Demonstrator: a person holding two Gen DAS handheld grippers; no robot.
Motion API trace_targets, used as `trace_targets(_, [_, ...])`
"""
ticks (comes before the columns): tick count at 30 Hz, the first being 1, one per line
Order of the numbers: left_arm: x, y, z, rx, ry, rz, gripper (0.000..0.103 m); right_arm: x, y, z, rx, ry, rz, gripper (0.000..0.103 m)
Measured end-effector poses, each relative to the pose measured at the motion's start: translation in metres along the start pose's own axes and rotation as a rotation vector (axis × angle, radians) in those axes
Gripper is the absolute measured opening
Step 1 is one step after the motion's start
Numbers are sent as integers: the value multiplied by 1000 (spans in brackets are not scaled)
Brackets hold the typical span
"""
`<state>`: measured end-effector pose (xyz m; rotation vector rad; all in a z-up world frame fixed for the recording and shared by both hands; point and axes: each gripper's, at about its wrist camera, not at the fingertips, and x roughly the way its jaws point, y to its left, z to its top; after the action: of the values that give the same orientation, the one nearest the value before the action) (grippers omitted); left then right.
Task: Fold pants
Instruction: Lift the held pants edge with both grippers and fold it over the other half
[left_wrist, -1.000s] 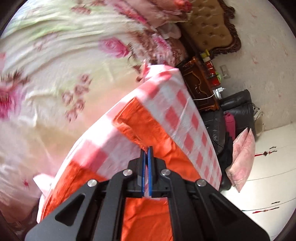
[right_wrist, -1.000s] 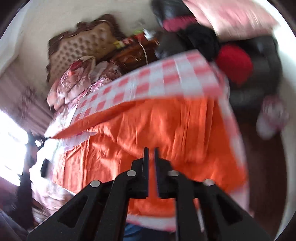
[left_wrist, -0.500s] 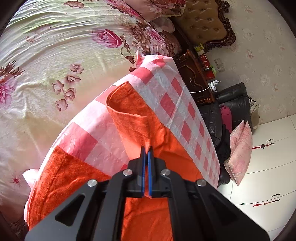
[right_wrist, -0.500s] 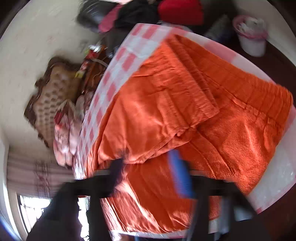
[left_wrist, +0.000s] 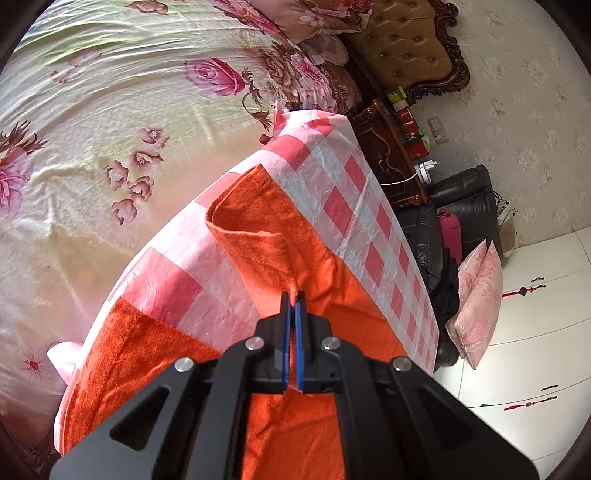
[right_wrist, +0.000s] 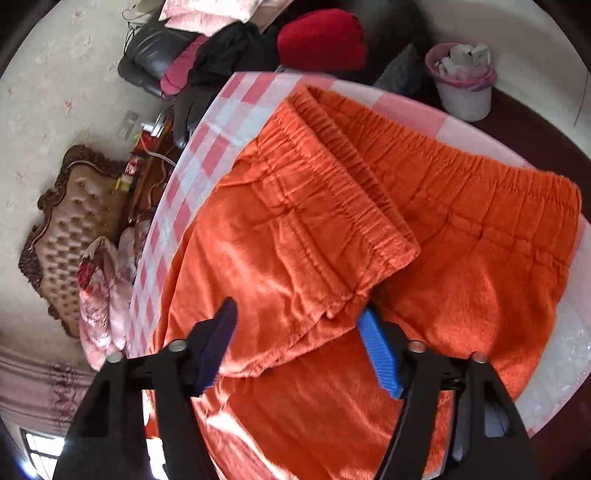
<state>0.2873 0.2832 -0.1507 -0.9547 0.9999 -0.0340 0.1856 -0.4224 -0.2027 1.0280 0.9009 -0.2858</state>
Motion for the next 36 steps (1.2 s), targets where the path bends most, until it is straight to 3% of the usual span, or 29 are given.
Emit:
trace_targets(1, [0, 2, 3, -12, 3, -3, 2, 2, 2, 2, 5, -4, 6, 16])
trace_targets(7, [-17, -14, 34, -36, -10, -30, 2, -32, 33, 47, -43, -62, 111, 11])
trace_targets(9, [-41, -27, 44, -39, -34, -77, 2, -53, 44, 63, -57, -83, 145, 11])
trace_targets(13, [-87, -37, 21, 26, -43, -108, 2, -102, 38, 76, -97, -94, 189, 10])
trace_targets(16, [-108, 8, -36, 21, -5, -132, 2, -115, 4, 65, -112, -50, 172, 10])
trace_targets(22, [-79, 125, -127, -112, 94, -78, 2, -88, -80, 19, -113, 36, 42, 10])
trace_targets(25, [-76, 140, -133, -128, 80, -99, 2, -76, -96, 9, -129, 33, -2, 10])
trace_targets(32, [-102, 116, -129, -65, 27, -117, 2, -109, -73, 1, -239, -44, 3, 10])
trace_targets(36, [-86, 137, -137, -130, 92, -68, 2, -95, -76, -3, -280, -12, -87, 10])
